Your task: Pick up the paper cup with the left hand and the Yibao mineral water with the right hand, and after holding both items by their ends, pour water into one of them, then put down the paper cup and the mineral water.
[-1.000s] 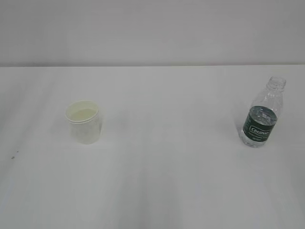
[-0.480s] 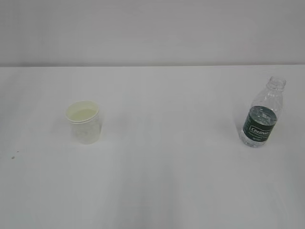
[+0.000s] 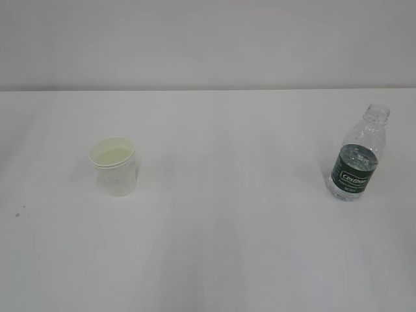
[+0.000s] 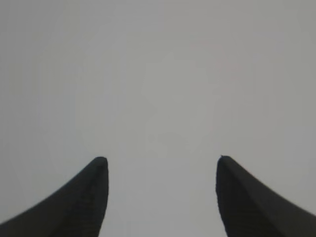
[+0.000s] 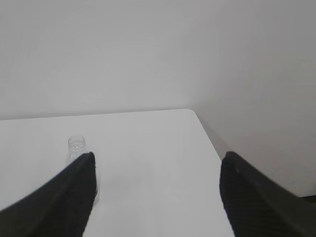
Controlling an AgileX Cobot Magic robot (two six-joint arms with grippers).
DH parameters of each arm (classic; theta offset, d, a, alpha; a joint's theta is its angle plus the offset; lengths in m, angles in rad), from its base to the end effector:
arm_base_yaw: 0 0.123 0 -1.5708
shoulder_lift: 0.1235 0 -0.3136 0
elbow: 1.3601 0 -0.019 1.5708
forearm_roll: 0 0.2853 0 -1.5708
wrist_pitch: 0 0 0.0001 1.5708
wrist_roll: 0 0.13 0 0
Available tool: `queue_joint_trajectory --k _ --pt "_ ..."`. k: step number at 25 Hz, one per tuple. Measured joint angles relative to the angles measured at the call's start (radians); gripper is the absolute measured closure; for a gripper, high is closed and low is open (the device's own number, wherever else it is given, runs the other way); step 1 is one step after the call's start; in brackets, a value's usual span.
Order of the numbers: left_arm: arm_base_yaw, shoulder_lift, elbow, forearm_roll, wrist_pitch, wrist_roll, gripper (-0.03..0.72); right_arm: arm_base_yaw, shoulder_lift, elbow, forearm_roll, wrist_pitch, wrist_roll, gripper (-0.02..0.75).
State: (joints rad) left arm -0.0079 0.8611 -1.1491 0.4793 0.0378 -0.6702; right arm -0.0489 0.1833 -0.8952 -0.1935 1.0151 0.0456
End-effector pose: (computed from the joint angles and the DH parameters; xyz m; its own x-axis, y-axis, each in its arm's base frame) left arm 0.2075 0.0007 0.5499 0.3305 -0.1926 -0.9239 0.0553 0.9812 -0.1848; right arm 0.0108 -0.0218 0.4089 -0.2174 -0.0460 -0.9750 0.1957 0.9765 -0.0898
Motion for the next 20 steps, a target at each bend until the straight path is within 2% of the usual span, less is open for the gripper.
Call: queue_joint_trajectory --k 3,14,17,20 --pt "-0.029 0.0 0.0 -0.05 0.084 0.09 0.207 0.0 0.0 0.0 0.0 0.0 -0.001 0.148" --pt "-0.033 -0.054 0.0 -0.355 0.296 0.535 0.214 0.0 0.0 0.0 0.0 0.0 -0.001 0.148" --pt "-0.033 -0.072 0.0 -0.41 0.343 0.6 0.217 0.0 0.0 0.0 0.0 0.0 -0.001 0.148" --pt "-0.033 -0.094 0.0 -0.429 0.383 0.617 0.218 0.0 0.0 0.0 0.0 0.0 -0.001 0.148"
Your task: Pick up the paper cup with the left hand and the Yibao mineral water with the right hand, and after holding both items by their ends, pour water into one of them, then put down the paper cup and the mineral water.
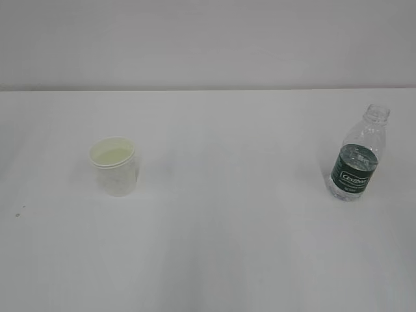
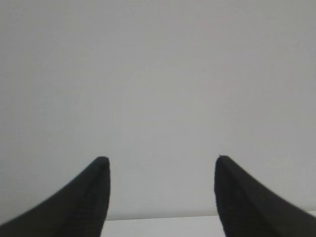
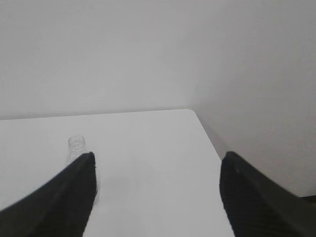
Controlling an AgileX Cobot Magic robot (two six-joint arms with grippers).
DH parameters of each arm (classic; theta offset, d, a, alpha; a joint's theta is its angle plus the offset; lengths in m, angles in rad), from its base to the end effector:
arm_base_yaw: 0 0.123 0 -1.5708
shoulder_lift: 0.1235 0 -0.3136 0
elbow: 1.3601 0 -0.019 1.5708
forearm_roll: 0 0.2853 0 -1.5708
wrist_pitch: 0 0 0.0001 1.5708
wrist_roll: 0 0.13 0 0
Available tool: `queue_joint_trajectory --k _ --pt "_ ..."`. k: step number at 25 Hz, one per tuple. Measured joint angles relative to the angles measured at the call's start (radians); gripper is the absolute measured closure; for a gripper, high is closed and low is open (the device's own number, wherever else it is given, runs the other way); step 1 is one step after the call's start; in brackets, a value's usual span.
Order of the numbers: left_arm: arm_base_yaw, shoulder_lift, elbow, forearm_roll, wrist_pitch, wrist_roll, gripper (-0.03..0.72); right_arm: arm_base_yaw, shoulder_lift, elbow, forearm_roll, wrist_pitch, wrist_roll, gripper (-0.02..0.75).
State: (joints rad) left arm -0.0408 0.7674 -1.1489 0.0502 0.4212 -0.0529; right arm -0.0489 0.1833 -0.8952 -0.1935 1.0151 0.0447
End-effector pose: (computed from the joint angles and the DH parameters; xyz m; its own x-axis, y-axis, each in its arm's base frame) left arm 0.1786 -0.0046 0.5188 0.0478 -0.0090 -0.9988 0.0206 0.9998 -0.0081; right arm 0.0108 -0.0218 0.4089 -0.2176 -0.0469 -0.9749 0.1955 0.9765 -0.0906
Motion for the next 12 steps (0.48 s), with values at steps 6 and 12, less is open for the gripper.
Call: queue_joint_trajectory --k 6,12 --pt "0.0 -0.037 0.0 -0.006 0.064 0.002 0.221 0.0 0.0 0.0 0.0 0.0 0.0 0.148" --pt "0.0 -0.081 0.0 -0.027 0.149 0.002 0.221 0.0 0.0 0.0 0.0 0.0 0.0 0.148"
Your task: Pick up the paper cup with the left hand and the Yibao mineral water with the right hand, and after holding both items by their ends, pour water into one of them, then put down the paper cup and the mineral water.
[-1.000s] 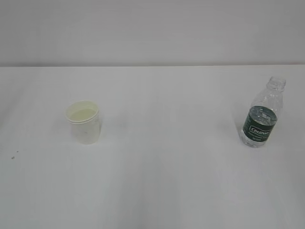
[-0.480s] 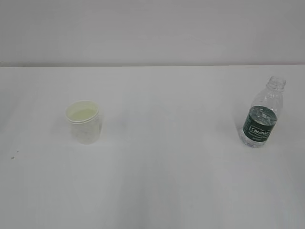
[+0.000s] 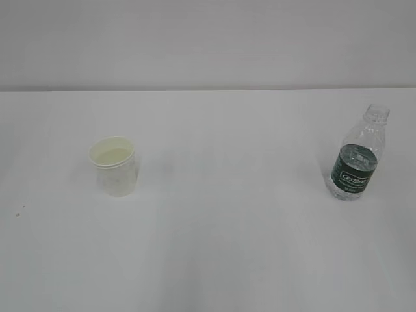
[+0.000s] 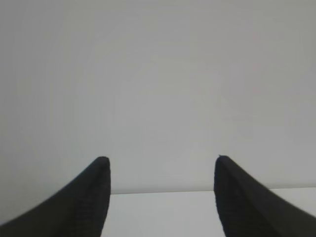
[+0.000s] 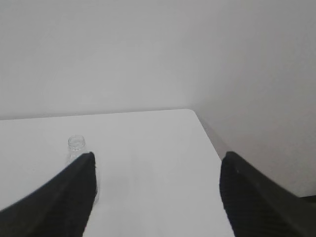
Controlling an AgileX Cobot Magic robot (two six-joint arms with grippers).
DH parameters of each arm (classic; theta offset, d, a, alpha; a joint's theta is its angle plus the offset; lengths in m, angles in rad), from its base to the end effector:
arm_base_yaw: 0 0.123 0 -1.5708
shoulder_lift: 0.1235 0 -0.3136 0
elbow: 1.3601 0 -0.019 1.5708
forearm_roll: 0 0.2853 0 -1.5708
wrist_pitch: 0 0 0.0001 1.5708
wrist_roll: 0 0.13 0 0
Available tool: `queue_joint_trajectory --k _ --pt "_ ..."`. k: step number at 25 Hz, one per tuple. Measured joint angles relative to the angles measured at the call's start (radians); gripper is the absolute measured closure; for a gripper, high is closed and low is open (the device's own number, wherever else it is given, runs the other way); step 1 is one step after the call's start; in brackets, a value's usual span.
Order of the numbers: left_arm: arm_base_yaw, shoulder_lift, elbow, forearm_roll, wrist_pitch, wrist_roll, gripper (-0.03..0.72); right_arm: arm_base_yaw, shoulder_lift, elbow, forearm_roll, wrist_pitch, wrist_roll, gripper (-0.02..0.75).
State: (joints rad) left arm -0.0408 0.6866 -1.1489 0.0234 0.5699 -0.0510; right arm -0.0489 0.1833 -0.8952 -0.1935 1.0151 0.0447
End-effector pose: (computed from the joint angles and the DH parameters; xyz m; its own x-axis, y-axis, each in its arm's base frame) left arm 0.1471 -0.0044 0.5126 -0.0211 -0.0305 -0.9993 0.0275 0.9991 -0.0310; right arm 0.0108 -0.0218 0.4089 -0.2176 -0.0469 -0.9749 0.1955 0.9765 -0.0906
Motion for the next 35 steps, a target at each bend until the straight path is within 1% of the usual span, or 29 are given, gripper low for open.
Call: queue_joint_trajectory --k 4,8,13,16,27,31,35 --pt "0.0 -0.028 0.0 -0.023 0.02 0.002 0.221 0.0 0.0 0.0 0.0 0.0 0.0 0.148" --pt "0.0 -0.037 0.0 -0.023 0.055 0.002 0.221 0.0 0.0 0.0 -0.009 0.0 0.0 0.148" --pt "0.0 -0.042 0.0 -0.035 0.089 0.002 0.221 0.0 0.0 0.0 -0.105 0.0 -0.002 0.148" --pt "0.0 -0.059 0.0 -0.035 0.099 0.002 0.221 0.0 0.0 0.0 -0.127 0.0 -0.002 0.148" --pt "0.0 -0.092 0.0 -0.035 0.133 0.002 0.221 0.0 0.0 0.0 -0.106 0.0 -0.002 0.148" --pt "0.0 -0.121 0.0 -0.035 0.165 0.002 0.221 0.0 0.0 0.0 -0.083 0.002 -0.002 0.148" --pt "0.0 -0.162 0.0 -0.035 0.198 0.002 0.221 0.0 0.0 0.0 -0.029 0.018 0.007 0.148"
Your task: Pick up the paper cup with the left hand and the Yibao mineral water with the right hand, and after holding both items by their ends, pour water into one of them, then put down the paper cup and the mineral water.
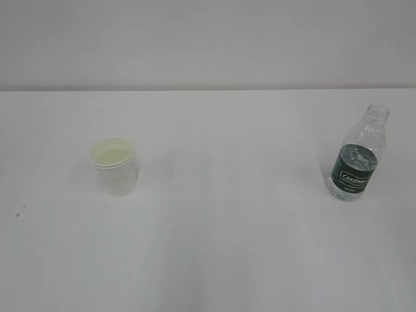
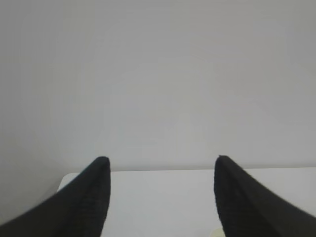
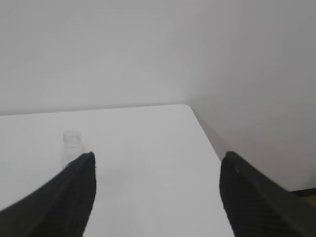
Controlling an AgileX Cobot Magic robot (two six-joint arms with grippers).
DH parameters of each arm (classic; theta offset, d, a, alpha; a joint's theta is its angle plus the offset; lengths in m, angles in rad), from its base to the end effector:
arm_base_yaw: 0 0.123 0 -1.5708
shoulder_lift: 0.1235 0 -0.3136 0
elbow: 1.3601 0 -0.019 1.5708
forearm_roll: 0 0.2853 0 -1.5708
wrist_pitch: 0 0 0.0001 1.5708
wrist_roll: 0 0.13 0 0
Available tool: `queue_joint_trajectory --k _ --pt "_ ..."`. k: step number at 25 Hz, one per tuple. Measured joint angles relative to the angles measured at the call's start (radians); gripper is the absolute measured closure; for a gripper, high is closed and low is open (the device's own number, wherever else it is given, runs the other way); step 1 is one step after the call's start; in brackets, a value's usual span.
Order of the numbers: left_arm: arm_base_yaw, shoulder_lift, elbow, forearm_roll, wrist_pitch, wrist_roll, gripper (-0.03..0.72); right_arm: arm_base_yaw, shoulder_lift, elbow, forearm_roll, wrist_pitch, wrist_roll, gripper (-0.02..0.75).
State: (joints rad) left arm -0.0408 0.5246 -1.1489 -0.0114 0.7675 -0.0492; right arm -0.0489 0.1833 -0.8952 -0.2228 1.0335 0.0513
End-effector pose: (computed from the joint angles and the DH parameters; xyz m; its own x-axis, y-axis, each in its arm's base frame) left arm 0.0833 -0.0044 0.5056 -0.0586 -0.0550 -0.9968 0.0454 0.9973 -0.0577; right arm 0.0096 -0.0252 0.4071 -0.2357 -0.0515 -0.9705 0.2182 0.9703 -0.1045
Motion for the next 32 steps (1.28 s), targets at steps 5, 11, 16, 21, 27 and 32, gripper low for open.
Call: queue_joint_trajectory --k 5,11,16,21,27,32 --pt "0.0 -0.048 0.0 0.0 0.012 0.0 0.221 0.0 -0.001 0.0 0.095 0.003 0.002 0.148" --pt "0.0 -0.087 0.0 0.0 0.055 0.0 0.221 0.0 -0.001 0.0 0.156 0.047 0.004 0.148" --pt "0.0 -0.123 0.0 0.0 0.072 0.0 0.221 0.0 -0.001 0.0 0.162 0.067 0.004 0.148" --pt "0.0 -0.152 0.0 0.0 0.161 0.0 0.221 0.0 -0.012 0.0 0.166 0.076 0.004 0.148" --pt "0.0 -0.207 0.021 -0.021 0.186 0.0 0.221 0.0 -0.101 0.0 0.193 0.081 0.004 0.148" --pt "0.0 -0.276 0.073 -0.031 0.19 0.0 0.221 0.0 -0.154 0.0 0.193 0.096 0.004 0.148"
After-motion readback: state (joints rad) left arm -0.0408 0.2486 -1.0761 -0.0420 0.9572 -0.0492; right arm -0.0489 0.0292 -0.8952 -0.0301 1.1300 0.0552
